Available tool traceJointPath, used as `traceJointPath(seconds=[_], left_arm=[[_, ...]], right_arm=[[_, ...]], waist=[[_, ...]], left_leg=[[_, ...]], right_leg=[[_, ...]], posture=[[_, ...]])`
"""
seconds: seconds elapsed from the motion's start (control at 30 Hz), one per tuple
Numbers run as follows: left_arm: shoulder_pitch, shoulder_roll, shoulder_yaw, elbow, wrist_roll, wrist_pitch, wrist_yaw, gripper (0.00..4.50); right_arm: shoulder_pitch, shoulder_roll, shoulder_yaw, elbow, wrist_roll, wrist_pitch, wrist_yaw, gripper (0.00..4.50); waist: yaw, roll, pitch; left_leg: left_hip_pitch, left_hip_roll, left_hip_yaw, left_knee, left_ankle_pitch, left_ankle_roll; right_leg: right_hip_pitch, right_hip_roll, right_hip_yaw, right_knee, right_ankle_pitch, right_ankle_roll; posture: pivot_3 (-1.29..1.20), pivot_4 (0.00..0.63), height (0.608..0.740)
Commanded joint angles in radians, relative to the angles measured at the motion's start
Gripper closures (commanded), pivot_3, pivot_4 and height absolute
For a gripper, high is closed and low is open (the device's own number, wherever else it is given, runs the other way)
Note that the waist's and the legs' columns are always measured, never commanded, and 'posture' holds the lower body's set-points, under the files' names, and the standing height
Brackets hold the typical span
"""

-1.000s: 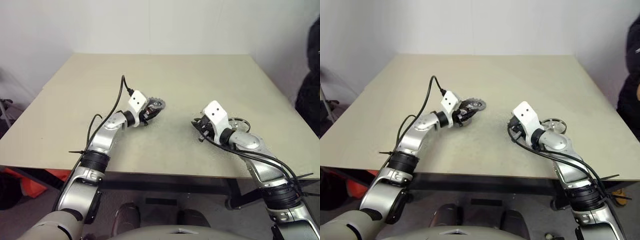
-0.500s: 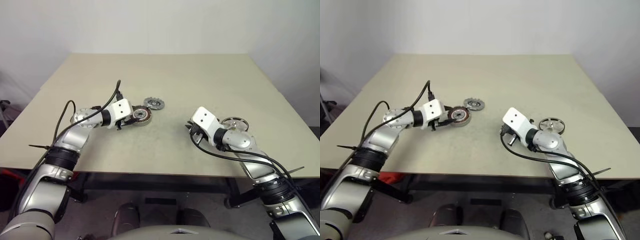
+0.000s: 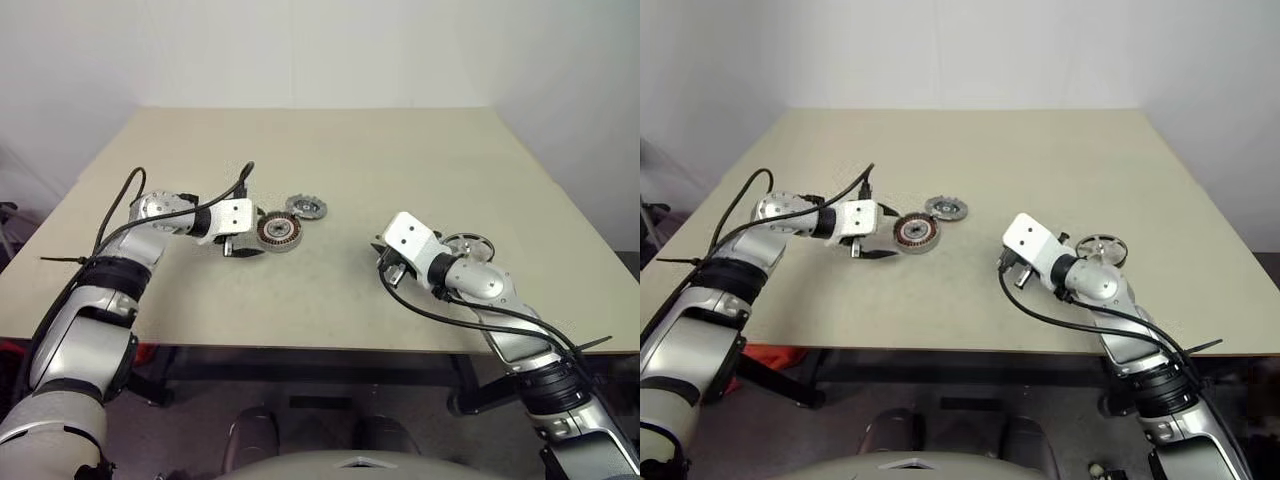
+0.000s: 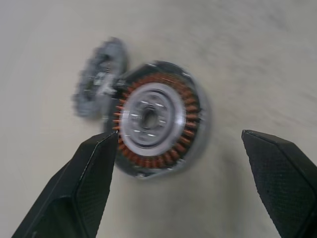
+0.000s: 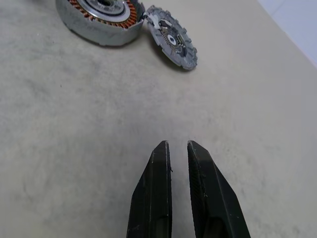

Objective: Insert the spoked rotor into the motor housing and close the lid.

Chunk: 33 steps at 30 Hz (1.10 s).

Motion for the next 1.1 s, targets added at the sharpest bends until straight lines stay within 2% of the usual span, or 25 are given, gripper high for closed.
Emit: traceJointPath(seconds=[0.03, 0.2, 0.4, 0.63, 1.1], left_arm=[[-0.101, -0.002, -0.038, 0.122, 0.056, -0.117, -0.034, 0.26], [-0.221, -0.030, -0.091, 0.310, 0.143, -0.214, -0.035, 0.26], [-0.312, -0.083, -0.130, 0.458, 0.236, -0.223, 0.045, 0.26], [-0.356, -0.146, -0.162, 0.527, 0.317, -0.185, 0.095, 0.26], [-0.391, -0.178, -0.198, 0.573, 0.432, -0.111, 0.187, 0.26]], right_arm=[[-0.008, 0.012, -0.013, -0.048, -0.019, -0.023, -0.023, 3.88], [0.001, 0.039, -0.017, -0.060, -0.031, -0.018, -0.049, 3.88], [0.024, 0.056, -0.022, -0.078, -0.044, -0.008, -0.073, 3.88], [0.032, 0.072, -0.034, -0.095, -0.054, 0.006, -0.106, 3.88], [0.046, 0.089, -0.050, -0.115, -0.067, 0.025, -0.149, 3.88]], waist=[[0.001, 0.000, 0.000], [0.003, -0.001, 0.000], [0.006, -0.002, 0.001], [0.008, -0.003, 0.002], [0.015, -0.004, 0.002]], left_leg=[[0.000, 0.000, 0.000, 0.000, 0.000, 0.000], [0.000, 0.000, 0.000, 0.000, 0.000, -0.001], [0.000, 0.000, 0.000, 0.000, 0.000, -0.001], [0.000, 0.000, -0.001, 0.000, 0.001, -0.001], [0.000, 0.000, -0.002, 0.000, 0.001, -0.001]], right_leg=[[0.000, 0.000, 0.000, 0.000, 0.000, 0.000], [0.000, 0.000, 0.000, 0.000, 0.000, 0.000], [0.000, 0.000, 0.000, 0.000, 0.000, 0.000], [0.000, 0.000, 0.000, 0.000, 0.000, 0.000], [0.001, 0.000, 0.000, 0.000, 0.000, 0.000]], posture=[[0.00, 0.000, 0.740], [0.00, 0.000, 0.740], [0.00, 0.000, 0.740], [0.00, 0.000, 0.740], [0.00, 0.000, 0.740]])
